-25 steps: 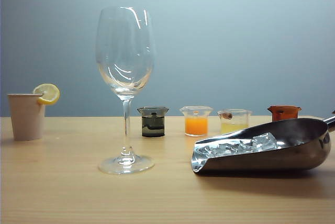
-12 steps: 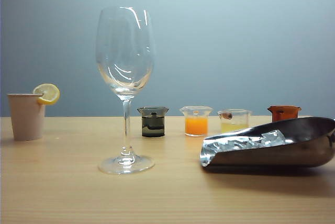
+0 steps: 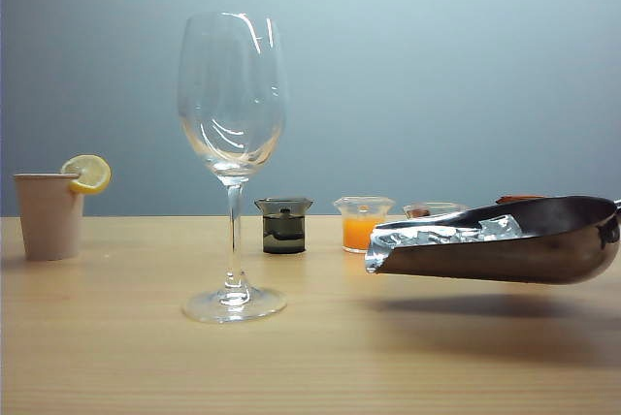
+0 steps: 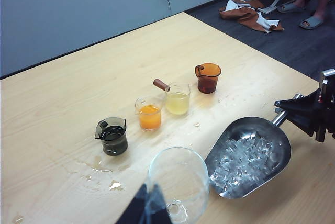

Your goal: Pick up the ice scoop on the desk filled with ice cubes, pour the ice into the goblet, and finally put the scoop back on the table.

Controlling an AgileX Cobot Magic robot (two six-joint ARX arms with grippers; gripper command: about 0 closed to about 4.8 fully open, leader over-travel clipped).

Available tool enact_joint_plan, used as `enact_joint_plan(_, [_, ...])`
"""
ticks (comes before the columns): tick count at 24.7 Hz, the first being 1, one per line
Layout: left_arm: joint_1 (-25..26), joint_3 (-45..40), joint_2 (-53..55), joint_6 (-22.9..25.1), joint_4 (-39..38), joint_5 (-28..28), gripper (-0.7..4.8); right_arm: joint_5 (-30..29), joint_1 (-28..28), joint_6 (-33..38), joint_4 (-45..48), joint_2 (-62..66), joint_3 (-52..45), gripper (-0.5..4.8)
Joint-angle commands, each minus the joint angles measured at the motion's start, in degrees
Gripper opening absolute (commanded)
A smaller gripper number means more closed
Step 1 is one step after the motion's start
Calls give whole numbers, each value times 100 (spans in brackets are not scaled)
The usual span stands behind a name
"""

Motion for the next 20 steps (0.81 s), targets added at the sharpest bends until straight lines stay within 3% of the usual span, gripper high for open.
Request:
enact_joint_plan(1, [0, 35, -7, 9, 4, 15, -5, -192, -2, 111, 249, -17, 105, -1])
enact_joint_plan(20, [0, 35, -7, 9, 2, 15, -5, -358, -2, 898, 155, -20, 977, -3])
